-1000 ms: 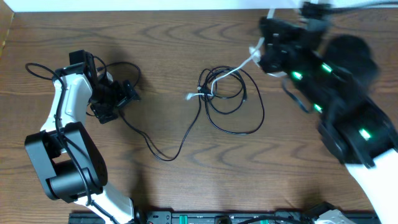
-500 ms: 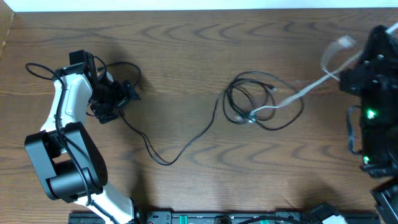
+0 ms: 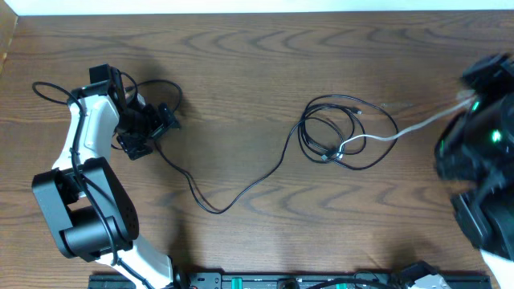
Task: Untangle cables
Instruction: 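Lift and pull the grasped cables to the right with the right gripper, then carry the white cable to the right edge and release it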
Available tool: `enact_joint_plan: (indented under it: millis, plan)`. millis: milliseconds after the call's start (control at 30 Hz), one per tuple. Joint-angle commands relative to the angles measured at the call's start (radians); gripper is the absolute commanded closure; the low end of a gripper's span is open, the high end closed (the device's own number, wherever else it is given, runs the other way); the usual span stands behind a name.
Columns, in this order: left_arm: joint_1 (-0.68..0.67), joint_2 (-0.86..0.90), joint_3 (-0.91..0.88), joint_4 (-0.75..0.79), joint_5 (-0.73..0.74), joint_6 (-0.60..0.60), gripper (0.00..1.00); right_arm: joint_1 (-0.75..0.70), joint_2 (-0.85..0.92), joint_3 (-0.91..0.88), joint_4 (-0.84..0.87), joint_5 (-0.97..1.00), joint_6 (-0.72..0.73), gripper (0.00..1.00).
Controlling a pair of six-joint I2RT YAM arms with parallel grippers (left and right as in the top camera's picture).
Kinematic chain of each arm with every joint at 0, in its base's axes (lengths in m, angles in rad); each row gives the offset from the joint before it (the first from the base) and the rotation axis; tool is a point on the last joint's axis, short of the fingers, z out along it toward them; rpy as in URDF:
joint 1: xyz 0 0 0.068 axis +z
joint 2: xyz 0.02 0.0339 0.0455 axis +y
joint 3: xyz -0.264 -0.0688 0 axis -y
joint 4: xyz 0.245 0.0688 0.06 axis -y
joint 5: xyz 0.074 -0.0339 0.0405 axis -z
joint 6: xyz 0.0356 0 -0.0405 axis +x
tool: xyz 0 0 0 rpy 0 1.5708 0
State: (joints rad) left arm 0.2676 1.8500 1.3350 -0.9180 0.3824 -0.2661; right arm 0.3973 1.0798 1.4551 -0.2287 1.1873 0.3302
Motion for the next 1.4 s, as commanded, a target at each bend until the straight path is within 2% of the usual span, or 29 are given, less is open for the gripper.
enact_joint_plan:
  millis: [0,100,200,300,433,533,667,800,1000,1200,1367]
  plan:
    - [0.004,0.006,-0.002,-0.003,-0.010,-0.009,0.02,-0.047,0.006,0.012,0.223,0.105,-0.079,0.99]
    - [0.004,0.006,-0.002,-0.003,-0.009,-0.009,0.02,-0.046,-0.014,0.012,0.533,-0.108,-0.212,0.99]
    - [0.004,0.006,-0.002,-0.003,-0.010,-0.009,0.02,-0.046,-0.032,0.012,0.665,-0.214,-0.235,0.99]
    - [0.004,0.006,-0.002,-0.003,-0.009,-0.010,0.02,-0.046,-0.050,0.012,0.704,-0.336,-0.235,0.99]
    - [0.004,0.006,-0.002,-0.003,-0.009,-0.010,0.02,-0.046,-0.059,0.012,0.615,-0.635,-0.252,0.99]
    - [0.004,0.006,-0.002,-0.003,-0.009,-0.010,0.02,-0.046,-0.051,0.012,0.569,-0.712,-0.304,0.99]
    - [0.004,0.006,-0.002,-0.003,-0.009,-0.010,0.02,-0.047,-0.019,0.012,0.566,-0.711,-0.299,0.99]
    - [0.004,0.006,-0.002,-0.003,-0.009,-0.010,0.02,-0.046,0.023,0.012,0.505,-0.708,-0.203,0.99]
    - [0.004,0.006,-0.002,-0.003,-0.010,-0.009,0.02,-0.046,0.162,0.012,0.166,-0.708,-0.118,0.99]
    - [0.004,0.006,-0.002,-0.003,-0.009,-0.010,0.02,-0.046,0.343,0.012,-0.137,-0.712,0.098,0.99]
    - [0.004,0.006,-0.002,-0.003,-0.010,-0.009,0.02,-0.046,0.399,0.012,-0.129,-0.711,0.127,0.99]
